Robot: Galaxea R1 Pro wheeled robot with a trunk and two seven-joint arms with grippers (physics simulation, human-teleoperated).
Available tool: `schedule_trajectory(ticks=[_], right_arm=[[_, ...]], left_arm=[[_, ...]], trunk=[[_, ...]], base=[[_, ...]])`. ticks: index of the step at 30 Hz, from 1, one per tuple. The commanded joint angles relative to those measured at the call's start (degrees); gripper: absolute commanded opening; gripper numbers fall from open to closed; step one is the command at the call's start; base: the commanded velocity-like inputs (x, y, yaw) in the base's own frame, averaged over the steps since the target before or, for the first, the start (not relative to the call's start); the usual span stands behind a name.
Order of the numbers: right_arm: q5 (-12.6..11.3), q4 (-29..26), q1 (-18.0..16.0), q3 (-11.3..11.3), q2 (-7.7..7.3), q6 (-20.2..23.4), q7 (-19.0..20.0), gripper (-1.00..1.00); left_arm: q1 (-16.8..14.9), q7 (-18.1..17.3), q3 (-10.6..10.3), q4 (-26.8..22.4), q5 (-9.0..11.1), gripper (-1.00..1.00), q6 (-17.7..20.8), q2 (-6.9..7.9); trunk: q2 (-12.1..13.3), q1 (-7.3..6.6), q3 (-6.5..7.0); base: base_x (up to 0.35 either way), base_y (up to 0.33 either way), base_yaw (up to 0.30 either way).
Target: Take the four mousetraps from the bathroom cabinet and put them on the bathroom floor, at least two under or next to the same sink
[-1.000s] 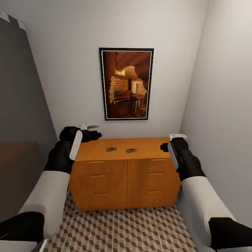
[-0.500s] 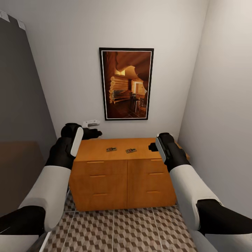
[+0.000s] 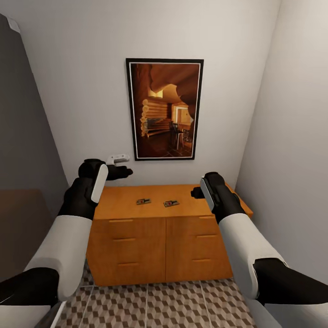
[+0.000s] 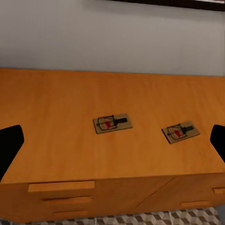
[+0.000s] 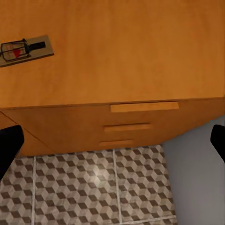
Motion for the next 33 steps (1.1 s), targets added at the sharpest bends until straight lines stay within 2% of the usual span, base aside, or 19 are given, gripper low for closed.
schedule_trajectory(ticks=[1,19,26,33], right_arm=[[0.37,-0.04,-0.06,-0.17,0.06,0.24,0.21,1.0],[0.21,0.49,-0.07,-0.26,0.17,0.24,0.42,1.0],[0.01,0.81,-0.07,-0.28,0.24,0.24,1.82,1.0],[-0.02,0.99,-0.07,-0.3,0.25,0.24,5.44,1.0]], left_arm=[[-0.06,0.55,0.06,-0.03,0.65,1.0,0.22,-0.02],[-0.06,0.57,0.06,0.47,1.1,1.0,0.22,0.02],[-0.06,0.55,0.06,0.85,1.13,1.0,0.22,0.02],[-0.06,0.51,0.06,2.45,1.14,1.0,0.2,0.02]], trunk=[[-0.11,0.06,-0.12],[-0.11,0.06,-0.12],[-0.11,0.06,-0.12],[-0.11,0.06,-0.12]], base=[[0.314,0.0,0.0],[0.294,0.0,0.0],[0.094,0.0,0.0],[0.022,0.0,0.0]])
